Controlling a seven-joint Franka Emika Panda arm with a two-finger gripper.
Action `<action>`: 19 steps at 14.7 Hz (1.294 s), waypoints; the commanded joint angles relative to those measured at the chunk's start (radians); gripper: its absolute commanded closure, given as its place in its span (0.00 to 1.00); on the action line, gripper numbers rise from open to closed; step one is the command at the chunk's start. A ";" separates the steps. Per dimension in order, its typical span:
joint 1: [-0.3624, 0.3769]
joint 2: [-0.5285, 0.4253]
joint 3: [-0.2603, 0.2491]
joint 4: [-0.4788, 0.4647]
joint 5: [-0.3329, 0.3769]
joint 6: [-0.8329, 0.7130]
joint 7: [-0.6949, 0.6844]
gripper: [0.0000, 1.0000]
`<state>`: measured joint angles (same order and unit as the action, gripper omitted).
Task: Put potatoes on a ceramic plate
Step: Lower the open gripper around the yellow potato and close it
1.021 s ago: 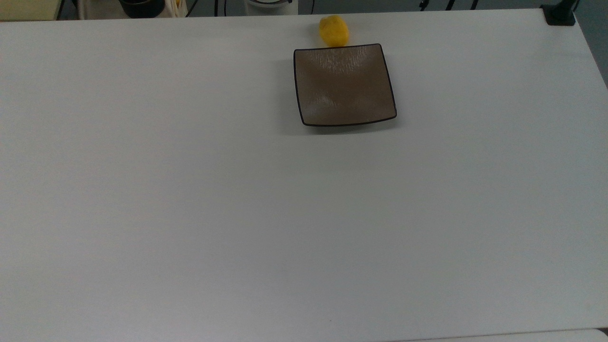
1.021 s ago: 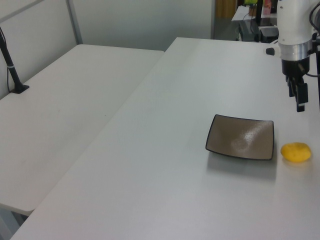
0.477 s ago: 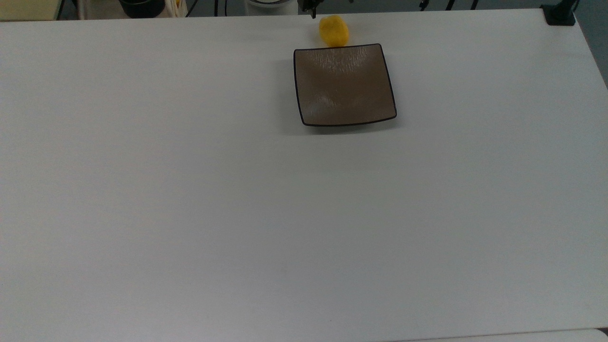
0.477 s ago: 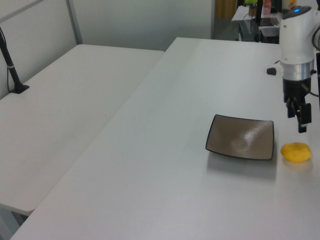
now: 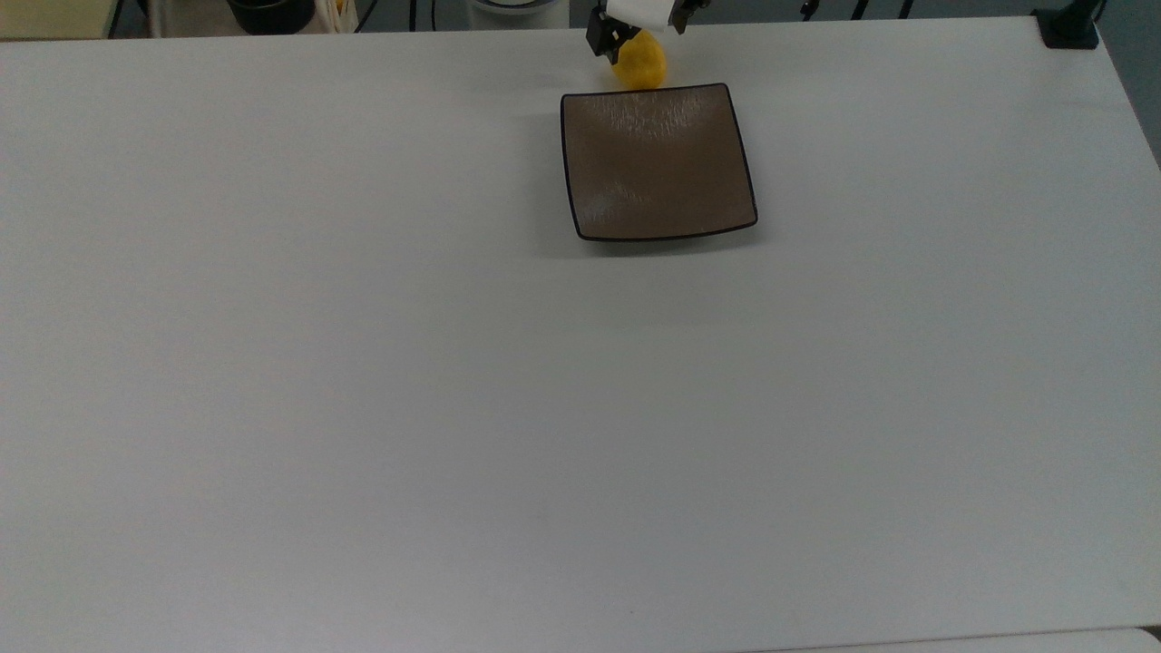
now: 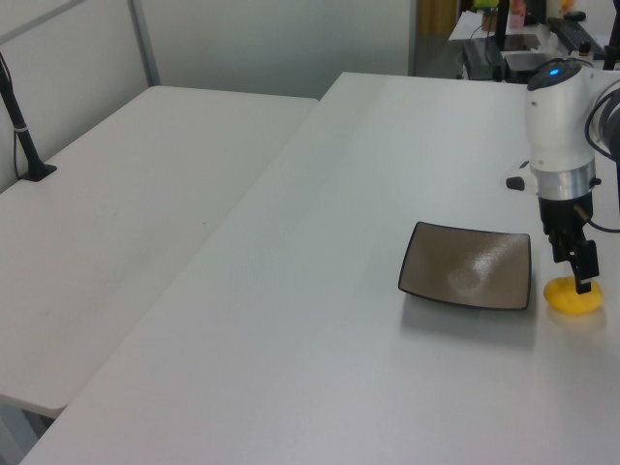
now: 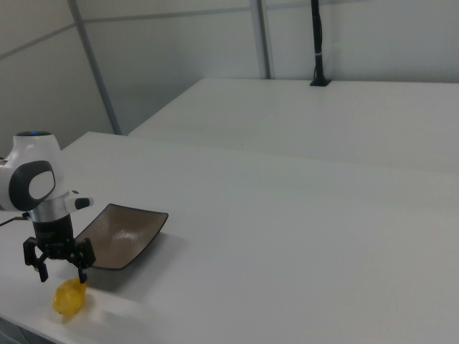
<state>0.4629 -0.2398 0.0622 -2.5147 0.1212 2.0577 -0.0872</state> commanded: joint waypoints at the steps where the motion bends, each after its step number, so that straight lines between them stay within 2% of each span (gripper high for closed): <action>1: 0.016 0.033 0.002 -0.012 0.018 0.047 0.001 0.00; 7: 0.016 0.042 0.004 -0.022 0.018 0.050 0.001 0.00; 9: 0.042 0.043 0.008 -0.032 0.017 0.052 0.001 0.00; 10: 0.042 0.051 0.008 -0.032 0.017 0.061 0.000 0.10; 13: 0.042 0.057 0.008 -0.032 0.017 0.072 0.000 0.49; 14: 0.040 0.057 0.008 -0.030 0.017 0.070 0.000 0.57; 17: 0.036 0.053 0.008 -0.027 0.015 0.058 0.000 0.61; 19: 0.036 0.024 0.008 -0.012 0.015 -0.008 0.000 0.61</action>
<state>0.4975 -0.1853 0.0692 -2.5283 0.1212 2.0955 -0.0870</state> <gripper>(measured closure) 0.388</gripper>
